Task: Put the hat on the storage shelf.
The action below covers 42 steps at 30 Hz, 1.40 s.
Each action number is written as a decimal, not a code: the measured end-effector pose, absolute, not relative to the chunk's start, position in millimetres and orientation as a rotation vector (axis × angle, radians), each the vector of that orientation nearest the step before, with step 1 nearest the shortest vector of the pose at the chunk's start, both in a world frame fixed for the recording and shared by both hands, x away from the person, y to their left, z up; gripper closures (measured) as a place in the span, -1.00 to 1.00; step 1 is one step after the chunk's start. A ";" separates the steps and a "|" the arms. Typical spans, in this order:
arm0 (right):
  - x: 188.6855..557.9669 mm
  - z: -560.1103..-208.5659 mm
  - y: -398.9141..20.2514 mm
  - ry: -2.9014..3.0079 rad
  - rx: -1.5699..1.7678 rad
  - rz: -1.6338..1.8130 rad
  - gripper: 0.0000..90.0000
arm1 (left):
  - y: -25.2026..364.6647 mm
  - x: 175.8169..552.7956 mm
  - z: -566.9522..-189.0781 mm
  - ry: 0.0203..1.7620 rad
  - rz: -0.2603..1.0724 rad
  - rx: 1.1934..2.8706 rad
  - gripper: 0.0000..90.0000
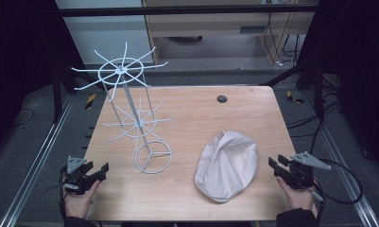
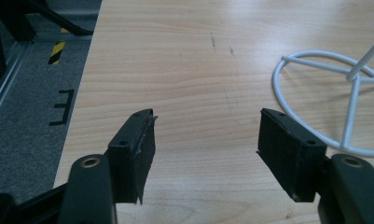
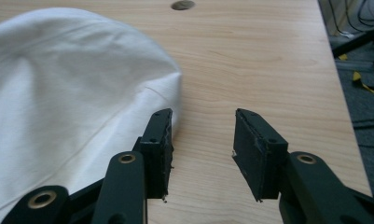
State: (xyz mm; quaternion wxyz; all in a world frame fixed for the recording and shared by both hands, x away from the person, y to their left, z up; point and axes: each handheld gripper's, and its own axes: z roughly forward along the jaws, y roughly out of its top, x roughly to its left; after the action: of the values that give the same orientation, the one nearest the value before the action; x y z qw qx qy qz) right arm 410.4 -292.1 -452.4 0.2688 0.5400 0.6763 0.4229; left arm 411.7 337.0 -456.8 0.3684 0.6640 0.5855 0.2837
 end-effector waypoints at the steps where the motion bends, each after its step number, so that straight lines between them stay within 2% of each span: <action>1: 410.4 -452.4 -292.1 1.824 1.456 1.140 0.27 | 337.0 411.7 -456.8 1.503 0.728 1.705 -0.16; 12: 400.1 -421.0 -256.9 1.924 1.335 1.210 0.46 | 336.6 409.3 -455.4 1.509 0.722 1.698 -0.07; 21: 390.1 -401.3 -221.9 2.020 1.236 1.261 0.87 | 337.6 412.9 -458.4 1.513 0.702 1.710 -0.05; 25: 389.4 -399.0 -202.4 2.089 1.192 1.272 0.98 | 338.3 414.1 -459.3 1.521 0.705 1.713 -0.05; 42: 403.2 -410.8 -127.0 2.271 1.059 1.289 1.00 | 338.5 415.3 -460.4 1.521 0.726 1.728 -0.09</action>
State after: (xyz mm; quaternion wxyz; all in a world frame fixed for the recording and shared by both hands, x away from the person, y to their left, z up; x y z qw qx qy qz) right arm 403.2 -127.0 -410.8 0.1609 0.3709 0.7954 0.4515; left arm 415.3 338.5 -460.4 0.3559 0.6690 0.5890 0.2810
